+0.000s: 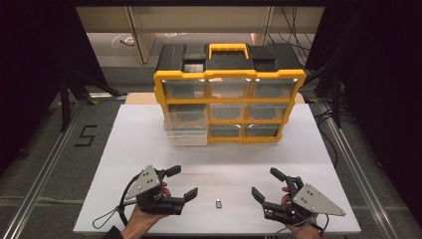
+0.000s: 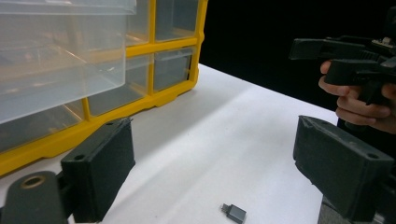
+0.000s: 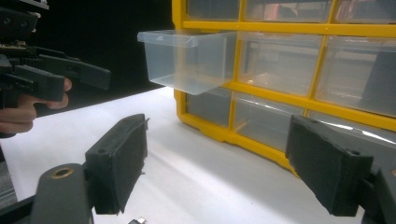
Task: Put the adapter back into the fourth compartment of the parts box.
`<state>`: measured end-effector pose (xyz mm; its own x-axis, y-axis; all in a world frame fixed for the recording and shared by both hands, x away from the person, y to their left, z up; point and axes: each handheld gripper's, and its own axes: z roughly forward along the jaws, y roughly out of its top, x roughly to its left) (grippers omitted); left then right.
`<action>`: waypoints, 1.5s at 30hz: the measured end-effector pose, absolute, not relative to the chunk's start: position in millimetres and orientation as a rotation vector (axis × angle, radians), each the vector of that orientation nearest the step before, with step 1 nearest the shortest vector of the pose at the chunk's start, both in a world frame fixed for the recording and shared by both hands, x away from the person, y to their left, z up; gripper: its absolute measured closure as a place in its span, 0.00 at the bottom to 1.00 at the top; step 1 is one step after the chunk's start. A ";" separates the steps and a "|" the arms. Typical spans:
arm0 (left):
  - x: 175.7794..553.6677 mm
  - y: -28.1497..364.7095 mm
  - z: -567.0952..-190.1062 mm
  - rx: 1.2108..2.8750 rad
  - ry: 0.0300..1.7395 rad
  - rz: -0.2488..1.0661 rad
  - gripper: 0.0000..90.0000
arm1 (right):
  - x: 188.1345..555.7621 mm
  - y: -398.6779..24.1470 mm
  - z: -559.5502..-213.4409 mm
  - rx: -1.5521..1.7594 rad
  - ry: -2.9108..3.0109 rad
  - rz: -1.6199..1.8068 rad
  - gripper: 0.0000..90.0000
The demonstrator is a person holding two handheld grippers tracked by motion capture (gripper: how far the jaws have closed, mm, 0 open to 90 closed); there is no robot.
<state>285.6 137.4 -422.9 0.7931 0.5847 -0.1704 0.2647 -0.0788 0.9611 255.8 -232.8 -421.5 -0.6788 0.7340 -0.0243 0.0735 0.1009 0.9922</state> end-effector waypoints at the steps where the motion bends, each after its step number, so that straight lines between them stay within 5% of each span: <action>1: 285.5 136.1 -423.0 1.676 0.681 0.301 0.14 | 256.1 -232.9 -421.8 0.789 1.856 1.621 0.24; 45: 300.5 48.1 -442.8 2.177 0.702 0.293 0.17 | 256.5 -233.4 -421.8 0.783 1.862 1.619 0.24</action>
<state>300.5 48.1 -442.8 0.8181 0.5745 -0.0256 0.3859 -0.5156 0.7650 256.5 -233.4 -421.8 -0.6818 0.7310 -0.0279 0.0742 0.1070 0.9915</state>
